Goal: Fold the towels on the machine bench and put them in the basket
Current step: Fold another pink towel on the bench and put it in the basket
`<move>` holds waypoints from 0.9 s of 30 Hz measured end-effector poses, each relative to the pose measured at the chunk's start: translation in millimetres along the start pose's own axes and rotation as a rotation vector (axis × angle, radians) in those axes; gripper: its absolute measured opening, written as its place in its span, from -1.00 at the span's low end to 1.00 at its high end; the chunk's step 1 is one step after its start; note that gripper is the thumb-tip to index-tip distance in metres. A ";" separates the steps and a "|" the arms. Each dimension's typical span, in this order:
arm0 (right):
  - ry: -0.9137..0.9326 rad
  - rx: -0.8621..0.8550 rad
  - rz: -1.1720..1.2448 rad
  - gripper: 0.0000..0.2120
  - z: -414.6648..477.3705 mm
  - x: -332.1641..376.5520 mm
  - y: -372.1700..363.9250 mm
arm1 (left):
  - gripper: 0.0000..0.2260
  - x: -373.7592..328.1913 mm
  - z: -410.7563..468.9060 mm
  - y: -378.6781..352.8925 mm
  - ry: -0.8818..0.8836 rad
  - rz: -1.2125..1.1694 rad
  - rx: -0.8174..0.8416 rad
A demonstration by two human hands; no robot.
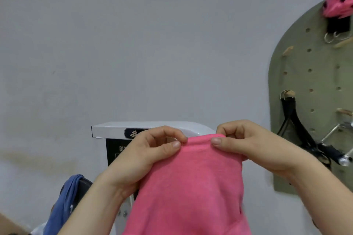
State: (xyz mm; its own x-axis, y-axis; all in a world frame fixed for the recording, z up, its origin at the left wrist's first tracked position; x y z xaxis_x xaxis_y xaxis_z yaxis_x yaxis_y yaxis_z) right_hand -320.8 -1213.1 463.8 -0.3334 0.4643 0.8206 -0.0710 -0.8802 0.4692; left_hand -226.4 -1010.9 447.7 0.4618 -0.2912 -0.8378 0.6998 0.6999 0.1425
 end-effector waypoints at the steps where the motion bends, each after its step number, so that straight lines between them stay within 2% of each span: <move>1: -0.023 0.018 0.027 -0.74 -10.8 -2.5 -0.7 | -0.89 0.4 -9.7 -9.3 0.006 0.010 -0.012; 6: -0.161 0.036 0.262 -0.86 -86.2 -17.8 -11.6 | -0.78 5.3 -79.8 -72.8 0.120 0.027 -0.063; 10: -0.222 -0.038 0.402 -0.89 -126.2 -34.0 -45.7 | -0.78 14.6 -143.1 -111.7 0.211 0.132 -0.017; 13: -0.183 -0.056 0.218 -0.87 -148.6 -38.4 -78.9 | -0.74 14.5 -192.3 -123.5 0.256 0.268 -0.004; 16: -0.098 -0.039 0.059 -0.91 -164.2 -34.1 -115.7 | -0.63 5.7 -240.4 -122.6 0.276 0.234 -0.092; 19: -0.029 -0.018 -0.062 -0.95 -174.3 -30.6 -160.2 | -0.68 -8.5 -287.3 -112.6 0.289 0.154 -0.227; 21: 0.025 -0.031 -0.121 -0.92 -180.7 -22.5 -193.0 | -0.71 -18.9 -320.3 -101.9 0.310 0.191 -0.336; 24: 0.040 -0.084 -0.120 -0.87 -192.3 0.1 -244.5 | -0.92 -39.3 -377.1 -89.2 0.332 0.288 -0.444; 27: 0.033 -0.108 -0.299 -0.88 -205.9 27.6 -306.6 | -0.82 -58.8 -446.0 -79.8 0.369 0.389 -0.534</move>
State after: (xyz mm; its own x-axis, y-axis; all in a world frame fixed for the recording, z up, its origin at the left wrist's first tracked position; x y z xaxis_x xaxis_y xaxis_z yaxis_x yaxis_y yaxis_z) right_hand -501.7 -950.7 275.3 -0.3133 0.7020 0.6395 -0.2690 -0.7115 0.6492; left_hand -552.4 -758.8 250.5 0.3436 0.2132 -0.9146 0.1213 0.9557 0.2683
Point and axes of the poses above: each hand's wrist, its own z-axis towards the middle knuckle, its own y-axis out of the back of the hand, x = y × z, the point moved 2 cm from there along z, towards the middle knuckle, and after that the axes turned 5 degrees about -y, right-handed, at the moved point
